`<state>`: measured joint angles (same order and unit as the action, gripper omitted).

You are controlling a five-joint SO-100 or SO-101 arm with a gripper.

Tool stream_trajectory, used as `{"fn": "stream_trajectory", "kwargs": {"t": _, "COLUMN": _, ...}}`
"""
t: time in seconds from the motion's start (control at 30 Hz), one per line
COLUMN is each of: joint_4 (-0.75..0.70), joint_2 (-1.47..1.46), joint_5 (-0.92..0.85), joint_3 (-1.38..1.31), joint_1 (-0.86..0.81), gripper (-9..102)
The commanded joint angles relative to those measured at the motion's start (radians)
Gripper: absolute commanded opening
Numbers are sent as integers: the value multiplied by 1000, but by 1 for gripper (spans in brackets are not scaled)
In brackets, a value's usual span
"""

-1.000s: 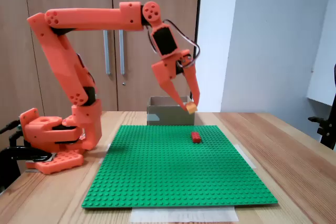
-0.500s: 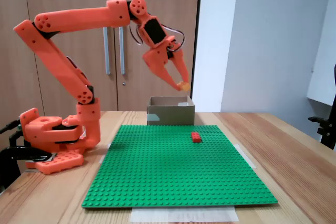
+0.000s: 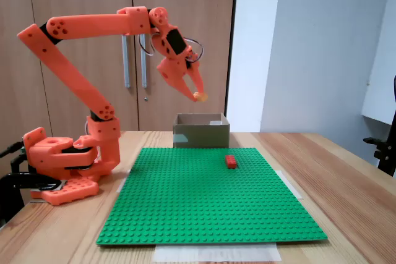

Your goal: Pick the yellow lego block and put it in the box.

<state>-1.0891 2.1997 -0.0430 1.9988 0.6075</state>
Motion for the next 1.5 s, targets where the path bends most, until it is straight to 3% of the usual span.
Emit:
{"fn": "stream_trajectory", "kwargs": {"t": 0.0, "joint_4": 37, "joint_2": 12, "joint_5": -5, "joint_3": -6, "joint_1": 34, "gripper": -1}}
{"fn": "stream_trajectory", "kwargs": {"t": 0.4, "joint_4": 67, "joint_2": -103, "joint_5": 3, "joint_3": -64, "joint_1": 138, "gripper": -1}}
{"fn": "stream_trajectory", "kwargs": {"t": 1.47, "joint_4": 51, "joint_2": -942, "joint_5": 48, "joint_3": -669, "joint_1": 242, "gripper": -1}}
